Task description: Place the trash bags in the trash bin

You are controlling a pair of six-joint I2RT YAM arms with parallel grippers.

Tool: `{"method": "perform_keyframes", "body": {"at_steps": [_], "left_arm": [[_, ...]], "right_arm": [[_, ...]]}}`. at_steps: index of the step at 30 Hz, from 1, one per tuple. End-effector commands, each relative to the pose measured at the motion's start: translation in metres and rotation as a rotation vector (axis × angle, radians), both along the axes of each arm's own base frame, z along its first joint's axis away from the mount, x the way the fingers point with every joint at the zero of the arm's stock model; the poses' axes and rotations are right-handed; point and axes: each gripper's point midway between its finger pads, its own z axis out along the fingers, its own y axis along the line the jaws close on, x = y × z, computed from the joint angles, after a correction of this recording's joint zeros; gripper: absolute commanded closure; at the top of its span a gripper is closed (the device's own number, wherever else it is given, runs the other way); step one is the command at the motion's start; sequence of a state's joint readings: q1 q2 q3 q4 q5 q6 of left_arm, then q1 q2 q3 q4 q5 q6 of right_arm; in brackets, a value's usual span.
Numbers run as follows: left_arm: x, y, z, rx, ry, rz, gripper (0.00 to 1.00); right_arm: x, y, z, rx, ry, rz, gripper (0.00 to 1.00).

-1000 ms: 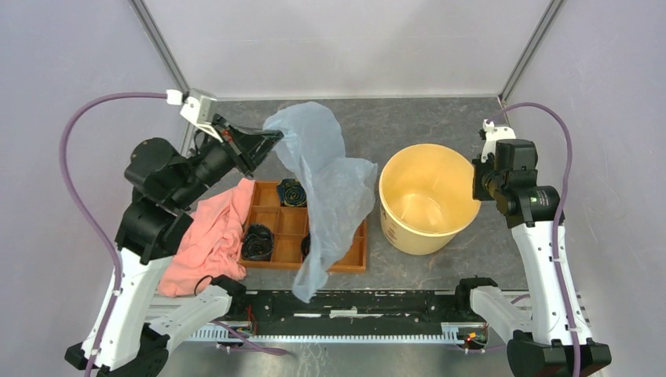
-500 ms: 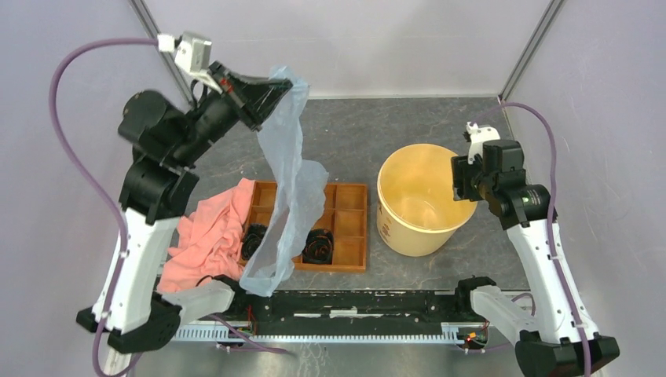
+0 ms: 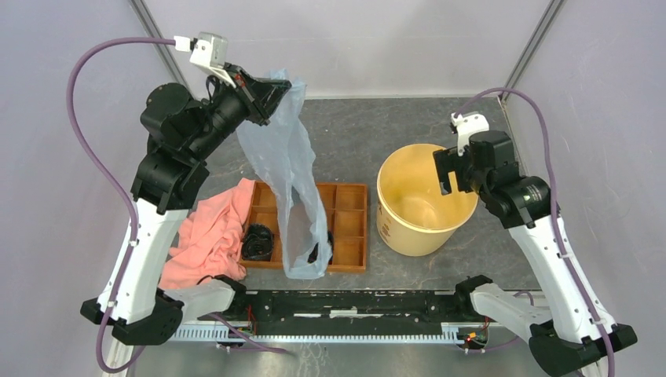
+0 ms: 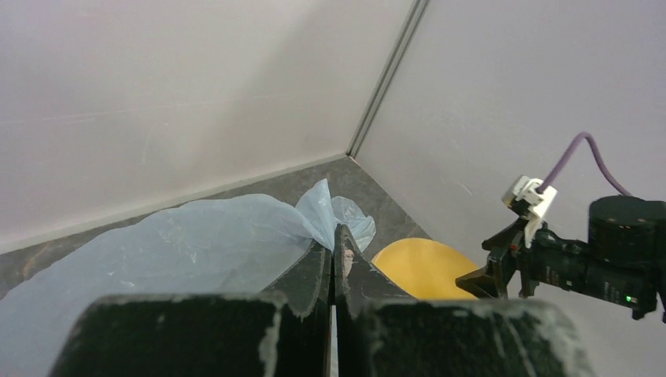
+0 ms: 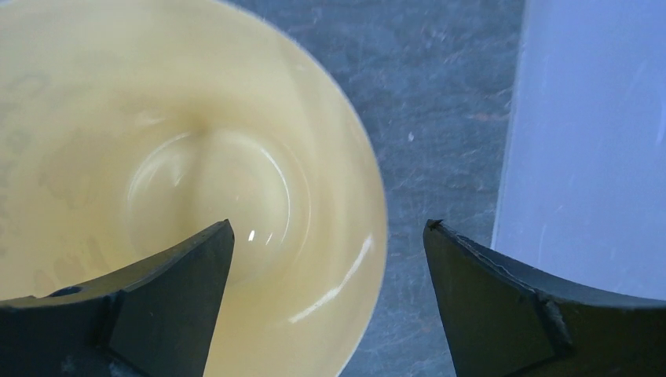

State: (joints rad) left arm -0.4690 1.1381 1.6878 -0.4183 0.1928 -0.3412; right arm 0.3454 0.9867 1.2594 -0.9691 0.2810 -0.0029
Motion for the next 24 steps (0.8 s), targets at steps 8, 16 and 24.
{"method": "perform_keyframes", "body": {"at_steps": [8, 16, 24], "left_arm": [[-0.008, 0.0, 0.058, -0.067, -0.113, -0.016, 0.98], [-0.01, -0.006, 0.094, -0.172, -0.161, -0.053, 0.98], [-0.005, -0.022, 0.093, -0.203, -0.114, -0.127, 0.98]], "right_arm": [[0.032, 0.02, 0.101, 0.0, -0.216, 0.049, 0.02], [0.029, 0.201, 0.165, 0.37, -0.305, 0.691, 0.02], [0.0, 0.309, 0.237, 0.563, -0.459, 0.903, 0.02]]}}
